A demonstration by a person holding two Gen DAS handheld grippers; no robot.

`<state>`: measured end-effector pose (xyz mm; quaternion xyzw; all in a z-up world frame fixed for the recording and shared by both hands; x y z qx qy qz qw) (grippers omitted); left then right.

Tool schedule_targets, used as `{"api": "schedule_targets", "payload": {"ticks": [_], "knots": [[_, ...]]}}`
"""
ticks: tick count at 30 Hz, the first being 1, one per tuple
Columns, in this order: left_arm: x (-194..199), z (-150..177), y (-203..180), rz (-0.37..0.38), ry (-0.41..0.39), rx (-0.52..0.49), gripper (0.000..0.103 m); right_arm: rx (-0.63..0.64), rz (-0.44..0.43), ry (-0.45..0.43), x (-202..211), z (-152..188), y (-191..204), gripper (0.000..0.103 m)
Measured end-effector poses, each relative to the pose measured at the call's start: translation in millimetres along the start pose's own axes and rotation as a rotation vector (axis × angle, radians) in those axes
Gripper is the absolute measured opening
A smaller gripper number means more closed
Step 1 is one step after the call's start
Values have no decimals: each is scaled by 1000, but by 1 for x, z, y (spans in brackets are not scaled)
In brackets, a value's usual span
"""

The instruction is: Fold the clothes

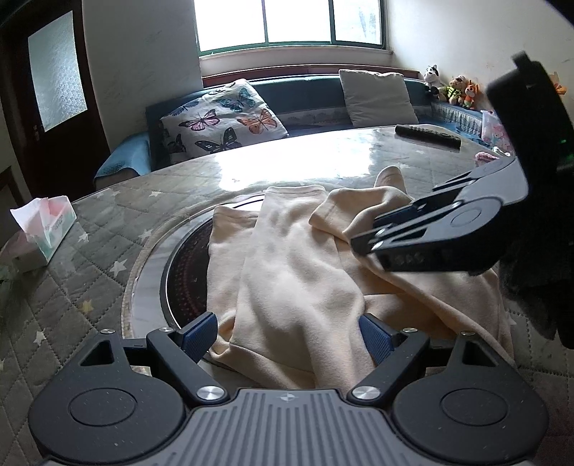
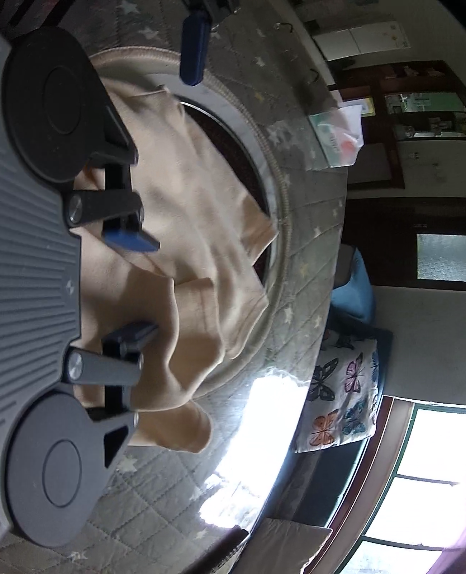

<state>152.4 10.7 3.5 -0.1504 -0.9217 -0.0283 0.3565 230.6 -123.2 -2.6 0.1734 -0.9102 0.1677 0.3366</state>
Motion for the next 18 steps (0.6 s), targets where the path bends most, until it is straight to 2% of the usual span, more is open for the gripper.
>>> {"api": "schedule_targets", "payload": {"ticks": [4,9,14,18], "knots": [[-1,-1,0,5,-3,2,87,-34,29,-14,3,-5,-10,27],[1,-2,1,16,-8,4,87,-31,11,-56,3,-21,-9,28],[3,-3,2,20,-14,9,87,-30,-35,-11,-21,-31,1,28],[5,-4,6,19,-20,16,87,-32,-13,14,-40,-29,5,26]]}}
Point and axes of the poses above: each gripper's, at about its wrist camera, not at the fingertips, and x roughly against the way its jaws point, y to its left, z to its underside, the point moved 1 cm from there along -x, roughly the way its jaws point, and after that the axes turned 11 degrees about z, right-handed, at the moved point
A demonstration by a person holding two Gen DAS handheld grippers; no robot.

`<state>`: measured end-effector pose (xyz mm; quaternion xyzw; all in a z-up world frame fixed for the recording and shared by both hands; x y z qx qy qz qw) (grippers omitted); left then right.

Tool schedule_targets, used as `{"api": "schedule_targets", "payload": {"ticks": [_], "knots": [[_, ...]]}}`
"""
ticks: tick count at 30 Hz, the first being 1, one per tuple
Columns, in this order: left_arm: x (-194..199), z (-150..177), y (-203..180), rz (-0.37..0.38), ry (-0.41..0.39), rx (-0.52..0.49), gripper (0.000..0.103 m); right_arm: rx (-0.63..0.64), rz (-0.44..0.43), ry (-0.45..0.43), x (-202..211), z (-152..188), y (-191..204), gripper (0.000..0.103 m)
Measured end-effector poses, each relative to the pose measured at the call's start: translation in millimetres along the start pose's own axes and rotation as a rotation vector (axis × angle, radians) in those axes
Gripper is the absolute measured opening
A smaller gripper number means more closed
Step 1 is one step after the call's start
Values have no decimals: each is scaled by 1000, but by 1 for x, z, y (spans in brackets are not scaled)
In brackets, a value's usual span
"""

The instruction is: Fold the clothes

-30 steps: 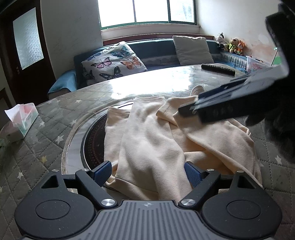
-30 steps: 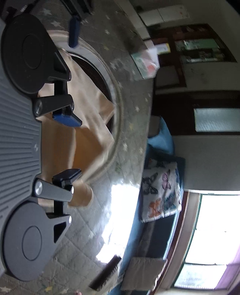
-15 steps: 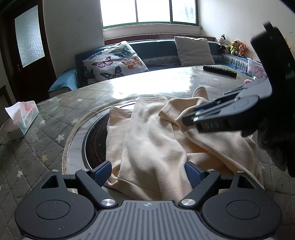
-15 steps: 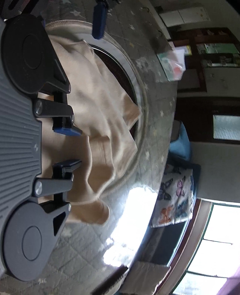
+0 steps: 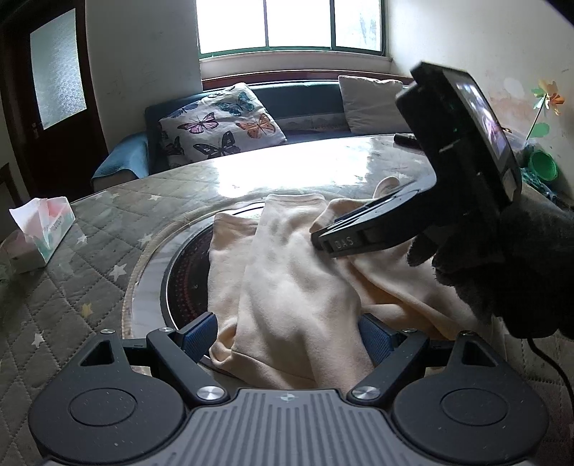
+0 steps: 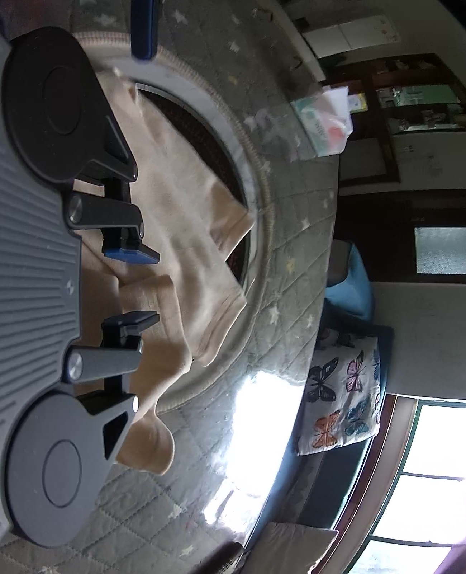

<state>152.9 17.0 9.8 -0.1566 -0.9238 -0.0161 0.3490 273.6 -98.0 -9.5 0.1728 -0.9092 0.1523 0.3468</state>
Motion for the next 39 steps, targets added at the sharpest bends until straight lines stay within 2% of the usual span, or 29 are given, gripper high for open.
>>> {"api": "schedule_targets", "payload": {"ticks": [1,3,5,9,16,19,23,29,34,37,39], "knots": [[0,-1,1,0,-1,2,87,-10,1,1,-2,1,-2,24],[0,-2,2,0,-3,6,87,-38,-5,-5,-1,2,-7,11],[0,-5,2,-3,-3,12,87,-54,0,-26,6,1,-11,5],[0,-9,-1,-8,-6,7,86,-90,18,-84,30,1,-26,4],[-2,-22,-10,-15,-9,-6,75,-159,51,-189,88,7,-67,4],[-7,-33,-13,-7,-7,-3,71,-183,80,-233,119,17,-89,4],[-22,-48,-20,11,-9,-10,70,-214,140,-262,159,41,-121,3],[-66,-72,-23,12,6,-15,70,-286,261,-223,196,97,-168,3],[-104,-85,-24,8,9,-30,68,-372,335,-146,202,141,-197,4],[-125,-90,-24,7,32,-37,59,-414,360,-106,197,163,-207,4],[-137,-91,-23,-2,52,-40,58,-449,371,-84,193,175,-214,4]]}}
Point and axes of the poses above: each gripper's, at about its wrist camera, not at the fingertips, and x roughly against the way its jaws point, y to its left, z to its underside, the point moved 1 cm from there along -x, roughly the way its jaws point, and after that the axes turned 11 degrees about z, right-handed, at the moved point
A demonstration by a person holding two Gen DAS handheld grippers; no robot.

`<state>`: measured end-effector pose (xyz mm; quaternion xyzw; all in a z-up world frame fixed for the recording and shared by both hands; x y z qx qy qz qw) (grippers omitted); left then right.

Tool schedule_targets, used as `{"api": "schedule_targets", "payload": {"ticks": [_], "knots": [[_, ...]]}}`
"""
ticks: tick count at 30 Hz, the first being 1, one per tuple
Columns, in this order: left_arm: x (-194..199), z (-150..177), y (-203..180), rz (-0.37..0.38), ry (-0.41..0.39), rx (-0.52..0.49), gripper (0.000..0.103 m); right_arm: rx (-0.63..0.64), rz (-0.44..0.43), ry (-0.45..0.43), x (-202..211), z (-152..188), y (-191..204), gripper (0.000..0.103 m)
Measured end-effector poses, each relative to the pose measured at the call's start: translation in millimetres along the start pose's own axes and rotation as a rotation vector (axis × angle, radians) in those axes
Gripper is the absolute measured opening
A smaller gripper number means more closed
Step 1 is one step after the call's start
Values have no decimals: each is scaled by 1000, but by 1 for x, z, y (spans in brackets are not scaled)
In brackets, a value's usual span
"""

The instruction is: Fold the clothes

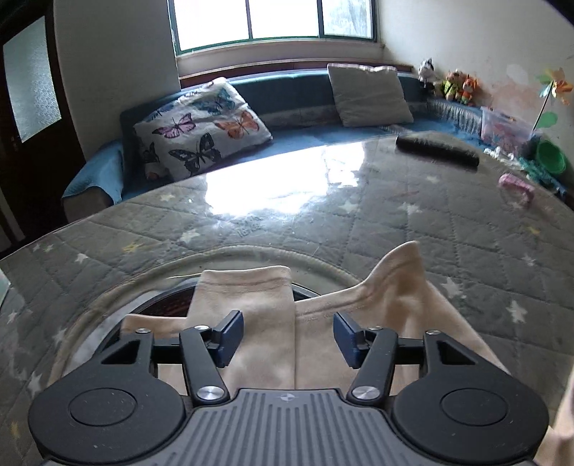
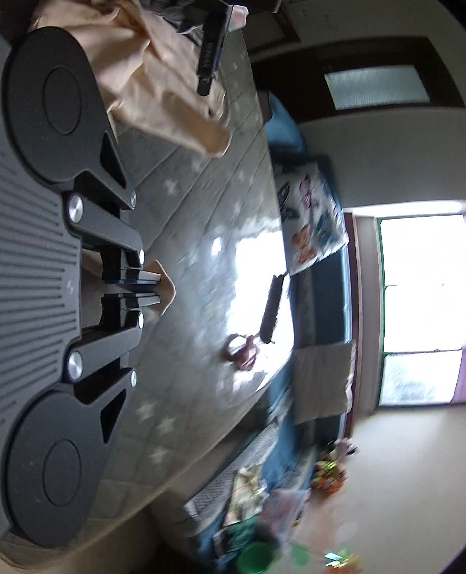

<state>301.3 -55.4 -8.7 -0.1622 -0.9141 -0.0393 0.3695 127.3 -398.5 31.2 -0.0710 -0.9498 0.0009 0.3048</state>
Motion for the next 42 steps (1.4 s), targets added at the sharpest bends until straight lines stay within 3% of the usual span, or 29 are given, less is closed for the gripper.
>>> {"api": "schedule_targets", "payload": {"ticks": [6,8,11,13,19,27,34,42], "knots": [[-14,-3,10,-11,0,27,47,-38,15,47,-12,18,-12,4],[-13,-3,12,-24,-12,27,24,-40,12,53,-15,20,-12,4],[-7,-2,20,-17,-26,62,8,-47,11,60,-18,22,-14,4],[1,-2,25,-18,-43,78,4,-52,11,64,-19,23,-13,4],[44,0,46,-59,-119,146,3,-65,16,83,-24,26,-15,4],[139,31,97,-157,-246,279,3,-72,32,85,-25,28,-15,8],[213,86,133,-277,-315,386,3,-70,44,90,-25,28,-14,10],[267,159,153,-379,-317,519,3,-102,46,103,-27,34,-17,10]]}}
Point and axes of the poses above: each gripper's, at about its wrist camera, not at the fingertips, and x roughly against the way its jaws point, y to its left, z to its underside, the point moved 1 cm from there along -x, roughly the way its jaws point, and after that the axes turned 11 degrees about z, right-handed, at the moved point
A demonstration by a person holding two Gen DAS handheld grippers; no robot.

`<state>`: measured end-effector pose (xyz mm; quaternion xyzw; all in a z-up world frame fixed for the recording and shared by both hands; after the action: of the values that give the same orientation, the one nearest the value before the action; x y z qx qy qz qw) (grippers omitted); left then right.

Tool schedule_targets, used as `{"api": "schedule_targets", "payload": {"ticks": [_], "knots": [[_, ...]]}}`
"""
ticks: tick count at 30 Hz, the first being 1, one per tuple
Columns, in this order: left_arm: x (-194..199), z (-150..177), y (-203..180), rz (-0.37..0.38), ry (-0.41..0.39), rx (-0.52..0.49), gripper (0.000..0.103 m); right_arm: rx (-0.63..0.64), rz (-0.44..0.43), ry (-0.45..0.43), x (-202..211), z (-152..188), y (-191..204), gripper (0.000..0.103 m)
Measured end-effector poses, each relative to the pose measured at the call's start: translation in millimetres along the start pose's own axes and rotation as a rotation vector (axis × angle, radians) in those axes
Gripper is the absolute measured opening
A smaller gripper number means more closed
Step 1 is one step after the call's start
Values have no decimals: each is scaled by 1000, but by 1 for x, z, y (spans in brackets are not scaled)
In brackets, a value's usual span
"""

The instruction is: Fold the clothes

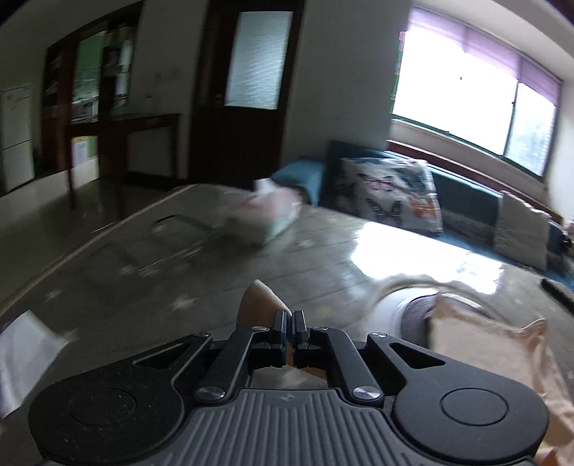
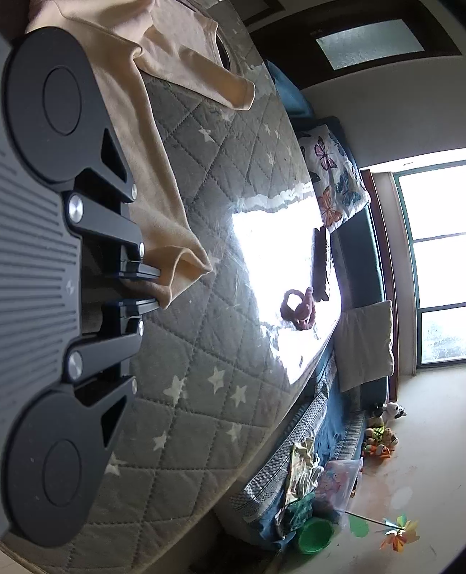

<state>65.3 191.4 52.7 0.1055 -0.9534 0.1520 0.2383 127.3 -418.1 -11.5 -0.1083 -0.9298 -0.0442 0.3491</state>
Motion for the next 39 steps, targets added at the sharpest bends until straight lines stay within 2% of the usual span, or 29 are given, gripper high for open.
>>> {"api": "schedule_targets", "payload": {"ticks": [7,10,15,18,24,27,28,29,31,33,36,39], "knots": [[36,25,46,-80,8,76,2,-10,13,-9,3,3,-1,6],[52,32,57,-123,-8,75,0,-15,35,-24,6,5,-3,5],[58,40,72,-146,47,82,0,0,43,-13,6,8,-4,6],[64,44,63,-97,61,42,1,-8,55,-8,10,7,-6,8],[61,49,20,62,91,-94,5,16,81,-39,24,3,-6,10],[60,53,-8,154,116,-156,22,-7,86,-37,23,2,-11,11],[60,56,-18,181,123,-178,32,-16,84,-37,22,1,-13,11],[60,58,-28,214,134,-202,36,-23,80,-40,23,1,-13,12],[58,62,-46,270,147,-246,40,-16,51,-44,23,1,-11,16],[57,66,-64,329,161,-276,41,-1,44,-42,20,0,-8,24],[55,73,-91,407,184,-325,41,19,56,-22,9,2,-3,24],[54,82,-114,470,211,-397,47,17,87,-9,6,4,-5,24]]}}
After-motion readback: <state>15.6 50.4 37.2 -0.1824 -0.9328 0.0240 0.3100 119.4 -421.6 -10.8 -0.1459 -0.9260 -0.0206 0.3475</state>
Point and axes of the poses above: each gripper's, at about its wrist camera, not at the fingertips, and x roughly against the way its jaws point, y to its left, z to its underside, the point moved 1 cm from there along -x, roughly the way its jaws point, and after that the axes turned 11 degrees about z, right-handed, at the moved point
